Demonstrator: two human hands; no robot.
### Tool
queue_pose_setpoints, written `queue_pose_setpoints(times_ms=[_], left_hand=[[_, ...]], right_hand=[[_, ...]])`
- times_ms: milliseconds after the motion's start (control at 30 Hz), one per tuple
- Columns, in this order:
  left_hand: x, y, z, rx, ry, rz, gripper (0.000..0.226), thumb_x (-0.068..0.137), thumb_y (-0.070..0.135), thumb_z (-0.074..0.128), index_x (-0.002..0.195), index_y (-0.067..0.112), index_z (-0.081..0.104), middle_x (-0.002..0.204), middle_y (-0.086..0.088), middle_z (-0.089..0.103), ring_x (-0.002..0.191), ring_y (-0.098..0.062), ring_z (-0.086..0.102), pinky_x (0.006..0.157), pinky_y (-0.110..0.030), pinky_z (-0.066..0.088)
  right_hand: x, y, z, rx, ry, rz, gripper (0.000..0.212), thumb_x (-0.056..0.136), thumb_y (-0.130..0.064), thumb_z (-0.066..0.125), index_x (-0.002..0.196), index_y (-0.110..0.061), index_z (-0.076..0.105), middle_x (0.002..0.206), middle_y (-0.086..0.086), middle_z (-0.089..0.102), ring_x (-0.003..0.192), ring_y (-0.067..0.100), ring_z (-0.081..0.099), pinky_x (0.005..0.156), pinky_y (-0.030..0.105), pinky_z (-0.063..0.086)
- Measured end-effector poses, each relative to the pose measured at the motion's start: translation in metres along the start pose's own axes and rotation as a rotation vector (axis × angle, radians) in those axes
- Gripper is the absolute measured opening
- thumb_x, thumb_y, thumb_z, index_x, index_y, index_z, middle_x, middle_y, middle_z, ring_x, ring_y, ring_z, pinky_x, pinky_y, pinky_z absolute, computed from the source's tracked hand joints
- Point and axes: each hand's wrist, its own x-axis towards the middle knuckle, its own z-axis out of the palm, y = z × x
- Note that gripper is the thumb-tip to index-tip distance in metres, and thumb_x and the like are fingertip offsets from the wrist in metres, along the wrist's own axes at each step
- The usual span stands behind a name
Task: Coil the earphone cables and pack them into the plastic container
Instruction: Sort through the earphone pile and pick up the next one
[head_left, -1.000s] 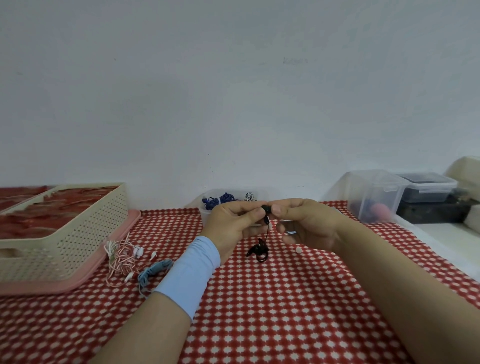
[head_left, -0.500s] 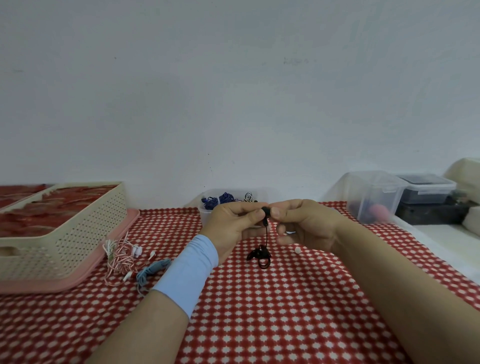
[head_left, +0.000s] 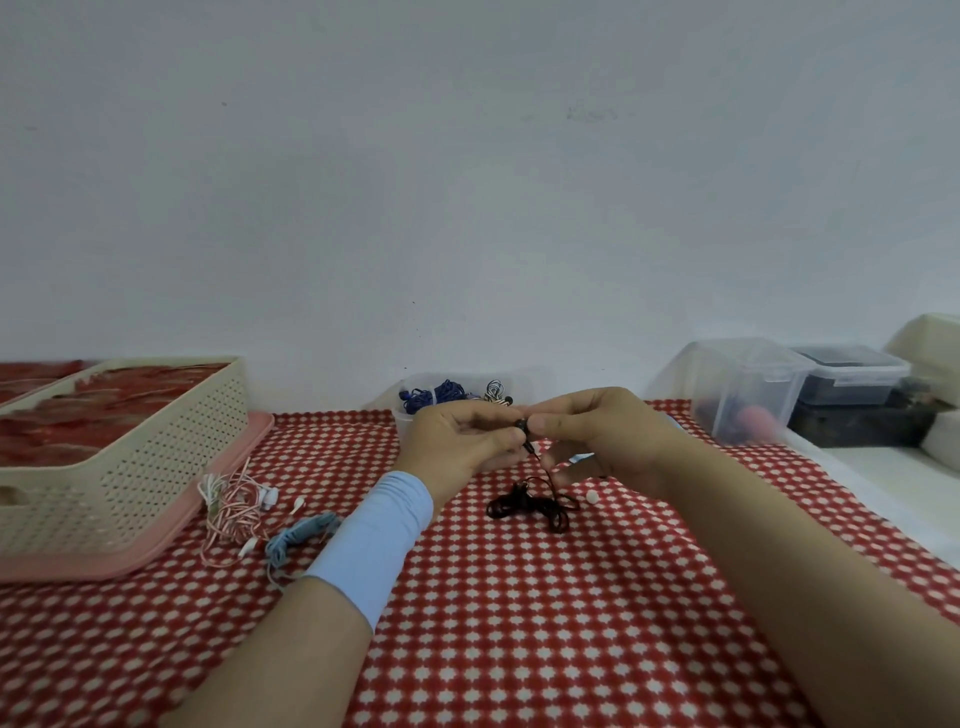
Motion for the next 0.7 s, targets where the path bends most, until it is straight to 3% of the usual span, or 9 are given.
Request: queue_pose_setpoints(times_ms=[167,267,433,600,700], left_hand=[[-0.0012,-0.0002,0.0027,0.099,-0.002,0.039,0.021,0.079,-0.007,0.074,0.099,0.001,0.073,0.091,-0.006,0.076,0.084,-0.02,0.075,0.068,-0.024,0.059],[-0.0008,-0.0008,0.0041,0.129,-0.002,0.046,0.019,0.083,-0.003,0.072,0.101,0.003,0.073,0.093,-0.012,0.075,0.085,-0.022,0.074,0.068,-0.026,0.06],[-0.0001,0.0009,0.0054,0.031,0.001,-0.021,0.013,0.089,0.003,0.067,0.1,0.006,0.073,0.086,-0.017,0.075,0.077,-0.022,0.073,0.069,-0.031,0.061],[0.0018,-0.0017,0.0047,-0.065,-0.026,-0.141,0.012,0.093,0.009,0.063,0.102,0.006,0.072,0.084,-0.011,0.073,0.07,-0.018,0.07,0.063,-0.028,0.059],[0.0026,-0.0028,0.0036,-0.117,-0.066,-0.201,0.013,0.093,0.011,0.063,0.102,0.006,0.071,0.087,-0.012,0.072,0.069,-0.017,0.068,0.061,-0.028,0.058]], right_hand=[[-0.0006,0.0017,0.0014,-0.068,0.046,-0.042,0.014,0.09,-0.008,0.074,0.103,-0.007,0.079,0.088,0.013,0.074,0.063,0.019,0.067,0.059,0.031,0.059],[-0.0015,0.001,-0.0001,-0.042,0.034,-0.037,0.017,0.089,-0.009,0.076,0.105,-0.008,0.077,0.089,0.012,0.075,0.064,0.021,0.067,0.063,0.036,0.062],[-0.0045,-0.0034,-0.0049,-0.159,0.032,-0.118,0.013,0.088,-0.012,0.077,0.101,-0.012,0.08,0.084,0.008,0.077,0.068,0.017,0.069,0.064,0.033,0.061],[-0.0024,-0.0022,-0.002,-0.29,0.097,-0.199,0.008,0.089,-0.015,0.077,0.094,-0.011,0.081,0.075,0.005,0.075,0.063,0.017,0.066,0.06,0.033,0.06],[-0.0019,-0.0023,-0.0034,-0.328,0.089,-0.235,0.009,0.088,-0.012,0.078,0.097,-0.012,0.08,0.082,0.01,0.076,0.062,0.018,0.066,0.06,0.034,0.059]])
